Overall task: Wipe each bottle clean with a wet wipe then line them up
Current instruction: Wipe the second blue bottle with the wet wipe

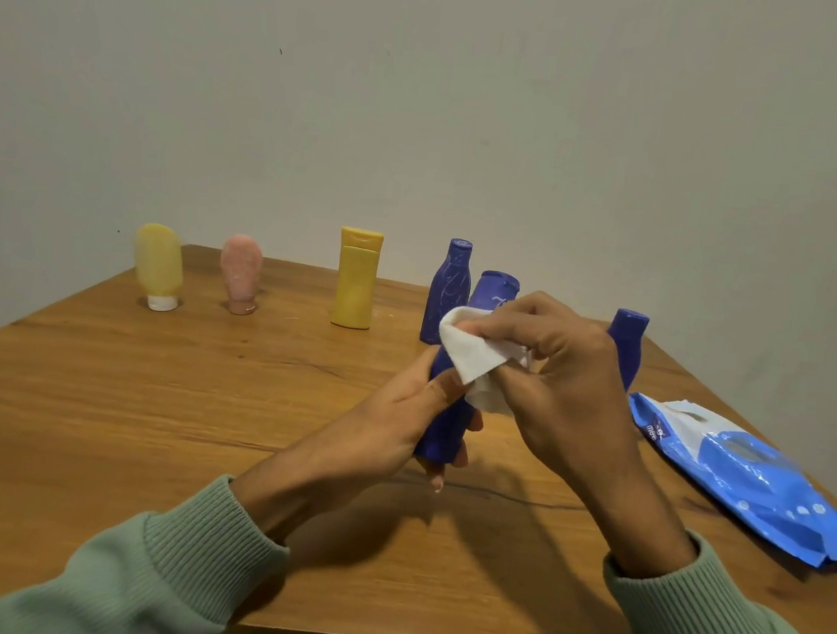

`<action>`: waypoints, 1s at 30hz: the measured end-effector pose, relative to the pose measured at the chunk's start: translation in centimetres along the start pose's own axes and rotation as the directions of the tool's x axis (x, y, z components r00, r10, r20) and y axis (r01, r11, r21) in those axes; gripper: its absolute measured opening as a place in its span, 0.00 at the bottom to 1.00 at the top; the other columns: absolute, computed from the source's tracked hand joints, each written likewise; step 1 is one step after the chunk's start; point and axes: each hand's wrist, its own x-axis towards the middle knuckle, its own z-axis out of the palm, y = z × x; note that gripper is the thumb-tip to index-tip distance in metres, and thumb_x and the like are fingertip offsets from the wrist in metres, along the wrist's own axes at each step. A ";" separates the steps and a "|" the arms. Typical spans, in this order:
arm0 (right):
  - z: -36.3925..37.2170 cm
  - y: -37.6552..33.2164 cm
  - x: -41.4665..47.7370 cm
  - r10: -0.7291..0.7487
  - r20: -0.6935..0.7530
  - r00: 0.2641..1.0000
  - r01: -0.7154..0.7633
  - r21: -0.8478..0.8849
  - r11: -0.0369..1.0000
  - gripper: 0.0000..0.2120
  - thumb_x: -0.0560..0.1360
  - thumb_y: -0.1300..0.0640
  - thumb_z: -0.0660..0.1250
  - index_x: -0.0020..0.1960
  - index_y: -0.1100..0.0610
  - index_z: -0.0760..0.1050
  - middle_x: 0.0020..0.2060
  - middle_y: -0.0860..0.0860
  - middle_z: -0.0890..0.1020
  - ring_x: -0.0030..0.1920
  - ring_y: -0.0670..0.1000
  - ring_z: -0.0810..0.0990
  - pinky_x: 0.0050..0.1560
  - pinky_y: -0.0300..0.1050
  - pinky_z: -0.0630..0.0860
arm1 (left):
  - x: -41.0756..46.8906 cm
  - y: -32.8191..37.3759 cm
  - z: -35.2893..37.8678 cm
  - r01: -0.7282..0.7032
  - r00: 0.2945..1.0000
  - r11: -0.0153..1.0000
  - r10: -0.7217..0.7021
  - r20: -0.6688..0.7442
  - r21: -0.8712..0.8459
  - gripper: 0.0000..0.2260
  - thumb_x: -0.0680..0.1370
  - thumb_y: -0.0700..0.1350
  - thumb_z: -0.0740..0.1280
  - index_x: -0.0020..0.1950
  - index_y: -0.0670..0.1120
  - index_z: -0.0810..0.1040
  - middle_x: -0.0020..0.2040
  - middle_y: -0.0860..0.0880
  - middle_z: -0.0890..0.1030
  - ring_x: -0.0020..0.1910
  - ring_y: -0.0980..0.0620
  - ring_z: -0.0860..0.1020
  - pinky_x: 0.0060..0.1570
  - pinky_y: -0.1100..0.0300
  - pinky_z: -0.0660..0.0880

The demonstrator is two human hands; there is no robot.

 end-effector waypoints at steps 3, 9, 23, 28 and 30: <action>-0.2 0.2 0.1 -0.031 -0.047 0.998 0.029 -0.059 0.998 0.15 0.69 0.64 0.74 0.55 0.57 0.80 0.46 0.46 0.76 0.46 0.37 0.74 0.48 0.24 0.71 | 0.1 -0.1 0.2 -0.008 1.000 1.000 0.008 0.005 0.006 0.21 0.76 0.58 0.58 0.68 0.53 0.66 0.54 0.40 0.78 0.42 0.50 0.78 0.41 0.54 0.77; 0.1 -0.7 -0.2 -0.068 0.023 0.997 0.071 -0.140 0.988 0.16 0.67 0.63 0.75 0.54 0.56 0.81 0.46 0.47 0.76 0.44 0.38 0.73 0.42 0.24 0.72 | 0.3 -0.7 0.1 0.018 1.000 0.998 -0.017 -0.020 0.052 0.16 0.80 0.54 0.58 0.67 0.52 0.67 0.53 0.44 0.78 0.45 0.50 0.78 0.44 0.54 0.78; -1.3 0.2 0.7 0.153 -0.077 0.985 -0.139 0.162 0.977 0.10 0.71 0.60 0.72 0.52 0.54 0.81 0.46 0.46 0.81 0.47 0.44 0.80 0.41 0.33 0.77 | 0.5 -0.7 0.1 -0.033 0.997 0.956 0.050 0.052 -0.292 0.20 0.78 0.55 0.60 0.68 0.48 0.69 0.48 0.42 0.80 0.41 0.45 0.79 0.35 0.52 0.77; -1.2 0.5 0.9 0.236 -0.085 0.968 -0.199 0.316 0.928 0.09 0.72 0.56 0.72 0.51 0.56 0.83 0.45 0.49 0.83 0.46 0.48 0.82 0.41 0.41 0.80 | 0.4 -0.4 -0.4 -0.007 0.989 0.926 0.063 0.136 -0.377 0.18 0.79 0.52 0.60 0.66 0.45 0.70 0.48 0.39 0.77 0.40 0.44 0.77 0.33 0.53 0.75; -1.3 0.6 0.9 0.301 -0.121 0.946 -0.231 0.402 0.886 0.10 0.72 0.54 0.72 0.51 0.56 0.83 0.46 0.50 0.84 0.46 0.49 0.83 0.40 0.41 0.80 | 0.4 -0.3 -0.6 0.024 0.980 0.918 0.056 0.189 -0.396 0.18 0.80 0.52 0.60 0.66 0.45 0.70 0.48 0.38 0.76 0.40 0.44 0.77 0.33 0.53 0.75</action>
